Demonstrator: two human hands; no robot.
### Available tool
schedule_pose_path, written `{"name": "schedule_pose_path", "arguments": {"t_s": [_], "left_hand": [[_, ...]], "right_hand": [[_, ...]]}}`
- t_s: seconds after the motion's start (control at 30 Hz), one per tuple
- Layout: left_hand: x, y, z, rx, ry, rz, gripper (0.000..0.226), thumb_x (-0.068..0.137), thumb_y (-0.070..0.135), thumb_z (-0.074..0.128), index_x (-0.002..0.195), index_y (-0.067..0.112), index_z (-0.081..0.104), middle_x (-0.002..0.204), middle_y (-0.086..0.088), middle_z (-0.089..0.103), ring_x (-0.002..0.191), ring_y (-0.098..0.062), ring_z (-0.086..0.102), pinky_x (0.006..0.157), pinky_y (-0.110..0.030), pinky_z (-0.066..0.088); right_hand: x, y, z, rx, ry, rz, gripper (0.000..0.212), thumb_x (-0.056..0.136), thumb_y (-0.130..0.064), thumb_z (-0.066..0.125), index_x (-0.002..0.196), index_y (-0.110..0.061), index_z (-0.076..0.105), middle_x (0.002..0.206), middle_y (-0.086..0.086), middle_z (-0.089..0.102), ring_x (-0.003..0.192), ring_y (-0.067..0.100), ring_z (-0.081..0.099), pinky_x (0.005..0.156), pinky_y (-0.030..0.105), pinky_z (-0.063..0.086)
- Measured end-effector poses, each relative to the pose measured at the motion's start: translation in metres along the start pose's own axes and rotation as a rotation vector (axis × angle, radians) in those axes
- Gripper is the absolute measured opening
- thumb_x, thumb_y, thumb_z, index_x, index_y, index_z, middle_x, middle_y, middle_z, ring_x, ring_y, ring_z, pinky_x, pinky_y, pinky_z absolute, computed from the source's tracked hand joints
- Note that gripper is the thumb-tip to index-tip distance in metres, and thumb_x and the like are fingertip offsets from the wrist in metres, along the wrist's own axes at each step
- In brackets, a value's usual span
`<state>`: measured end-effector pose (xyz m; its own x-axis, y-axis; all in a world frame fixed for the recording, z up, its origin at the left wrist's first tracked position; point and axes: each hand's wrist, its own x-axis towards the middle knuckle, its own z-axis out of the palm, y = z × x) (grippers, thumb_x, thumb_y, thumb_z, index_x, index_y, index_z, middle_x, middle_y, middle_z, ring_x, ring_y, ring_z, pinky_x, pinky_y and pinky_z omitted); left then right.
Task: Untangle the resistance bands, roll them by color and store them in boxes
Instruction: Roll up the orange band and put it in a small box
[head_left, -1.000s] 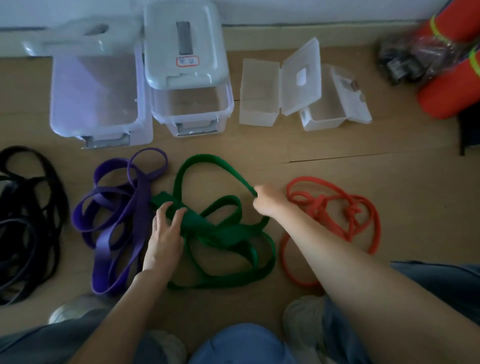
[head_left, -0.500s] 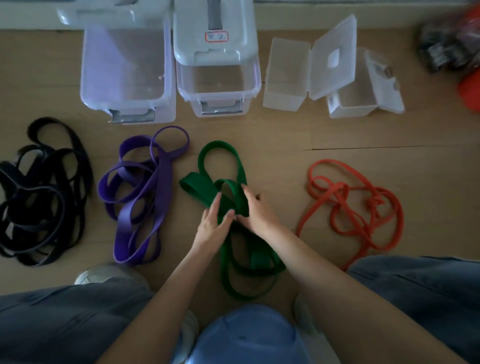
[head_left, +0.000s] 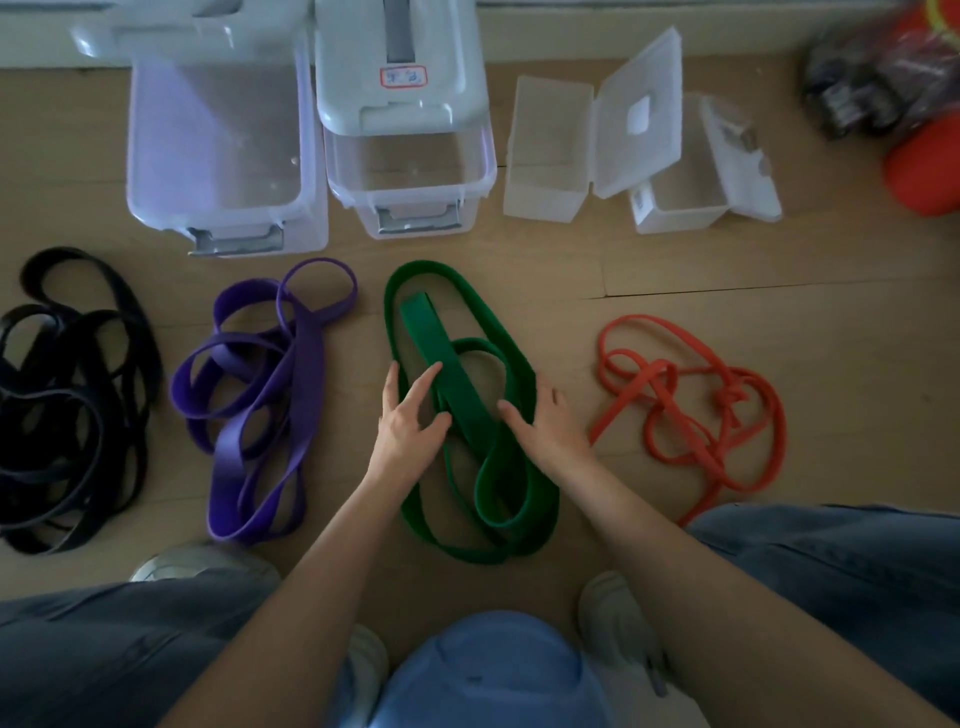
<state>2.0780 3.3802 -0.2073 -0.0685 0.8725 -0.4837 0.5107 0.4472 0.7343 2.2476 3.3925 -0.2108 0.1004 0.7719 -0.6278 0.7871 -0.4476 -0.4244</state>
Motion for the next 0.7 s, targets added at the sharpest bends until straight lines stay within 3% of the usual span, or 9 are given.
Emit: {"name": "schedule_pose_path", "arguments": {"t_s": [0.1, 0.23, 0.33, 0.4, 0.47, 0.57, 0.7], "left_hand": [[0.011, 0.009, 0.008, 0.043, -0.068, 0.016, 0.062, 0.089, 0.016, 0.055, 0.144, 0.031, 0.03, 0.158, -0.001, 0.008, 0.14, -0.024, 0.023, 0.101, -0.022, 0.026], [0.03, 0.025, 0.012, 0.039, -0.096, 0.035, 0.06, 0.09, 0.017, 0.051, 0.144, 0.029, 0.029, 0.157, 0.002, 0.013, 0.141, -0.019, 0.023, 0.1, -0.021, 0.023], [0.025, 0.017, 0.006, 0.09, -0.125, 0.025, 0.064, 0.09, 0.014, 0.051, 0.144, 0.036, 0.025, 0.157, -0.007, 0.008, 0.14, -0.024, 0.023, 0.096, -0.02, 0.027], [0.013, 0.01, 0.004, 0.135, -0.079, 0.019, 0.065, 0.09, 0.014, 0.051, 0.144, 0.038, 0.025, 0.156, -0.013, 0.004, 0.141, -0.031, 0.018, 0.103, -0.028, 0.029], [0.001, 0.01, 0.005, 0.152, -0.002, 0.018, 0.063, 0.089, 0.013, 0.052, 0.143, 0.036, 0.028, 0.156, -0.013, 0.004, 0.141, -0.035, 0.017, 0.108, -0.04, 0.029], [-0.011, 0.02, 0.008, 0.169, 0.055, 0.032, 0.058, 0.089, 0.012, 0.051, 0.142, 0.027, 0.035, 0.156, -0.011, 0.009, 0.141, -0.032, 0.017, 0.11, -0.041, 0.027], [-0.019, 0.038, 0.012, 0.299, 0.132, 0.153, 0.053, 0.086, 0.006, 0.051, 0.138, 0.015, 0.044, 0.153, -0.013, 0.02, 0.138, -0.032, 0.021, 0.112, -0.044, 0.023]], "right_hand": [[-0.012, -0.008, 0.011, 0.145, -0.192, -0.034, 0.093, 0.085, -0.039, 0.063, 0.15, -0.019, 0.0, 0.151, 0.012, 0.019, 0.135, 0.029, 0.03, 0.104, 0.035, 0.032], [-0.023, -0.01, 0.019, 0.576, -0.434, 0.087, 0.086, 0.08, -0.029, 0.072, 0.145, -0.034, 0.015, 0.141, -0.008, 0.038, 0.117, 0.012, 0.043, 0.08, 0.021, 0.048], [-0.017, -0.003, 0.01, 0.157, -0.254, 0.072, 0.071, 0.086, -0.037, 0.064, 0.144, -0.022, 0.027, 0.152, 0.011, 0.022, 0.138, 0.028, 0.024, 0.105, 0.034, 0.033], [-0.01, 0.001, 0.004, -0.041, -0.191, 0.034, 0.067, 0.087, -0.045, 0.059, 0.142, -0.018, 0.032, 0.15, 0.017, 0.023, 0.138, 0.035, 0.021, 0.109, 0.04, 0.027], [-0.008, -0.001, -0.001, -0.048, -0.197, 0.031, 0.067, 0.086, -0.051, 0.057, 0.139, -0.015, 0.038, 0.144, 0.017, 0.035, 0.134, 0.035, 0.028, 0.108, 0.041, 0.031], [-0.009, -0.002, -0.012, 0.125, -0.124, 0.036, 0.06, 0.088, -0.049, 0.055, 0.13, -0.006, 0.049, 0.132, 0.018, 0.047, 0.125, 0.034, 0.042, 0.104, 0.041, 0.037], [-0.01, 0.009, -0.04, 0.059, 0.226, 0.022, 0.045, 0.095, -0.031, 0.05, 0.132, -0.006, 0.047, 0.133, 0.019, 0.044, 0.124, 0.034, 0.041, 0.101, 0.039, 0.035]]}}
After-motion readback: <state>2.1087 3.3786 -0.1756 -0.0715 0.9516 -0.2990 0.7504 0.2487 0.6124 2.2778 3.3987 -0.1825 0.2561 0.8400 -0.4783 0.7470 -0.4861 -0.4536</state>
